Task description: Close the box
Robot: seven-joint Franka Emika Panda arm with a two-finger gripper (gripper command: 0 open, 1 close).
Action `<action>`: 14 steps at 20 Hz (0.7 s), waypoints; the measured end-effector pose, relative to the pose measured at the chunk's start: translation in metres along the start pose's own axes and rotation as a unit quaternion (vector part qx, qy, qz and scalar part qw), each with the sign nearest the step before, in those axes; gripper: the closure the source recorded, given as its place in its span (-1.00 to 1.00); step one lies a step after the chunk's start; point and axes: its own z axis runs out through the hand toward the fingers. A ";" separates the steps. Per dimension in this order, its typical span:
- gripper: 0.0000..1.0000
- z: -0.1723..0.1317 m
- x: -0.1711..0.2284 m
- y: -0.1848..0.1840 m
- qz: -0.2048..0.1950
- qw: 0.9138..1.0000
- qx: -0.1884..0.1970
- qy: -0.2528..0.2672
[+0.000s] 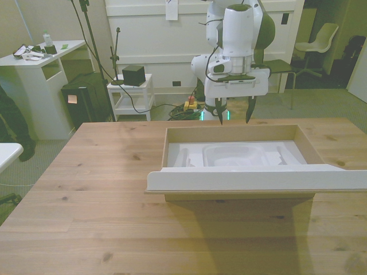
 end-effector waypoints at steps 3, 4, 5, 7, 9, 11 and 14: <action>-1.00 0.000 -0.001 -0.001 0.005 1.000 -0.001 -0.002; -1.00 -0.001 -0.001 -0.001 0.005 1.000 0.000 -0.001; -1.00 -0.004 -0.001 -0.002 0.005 1.000 0.003 0.002; -1.00 -0.013 -0.001 -0.004 0.006 1.000 0.009 0.008; -1.00 -0.027 -0.001 -0.005 0.005 1.000 0.016 0.016; -1.00 -0.046 -0.001 -0.008 0.004 0.999 0.025 0.025; -1.00 -0.075 0.001 -0.014 0.000 0.998 0.042 0.042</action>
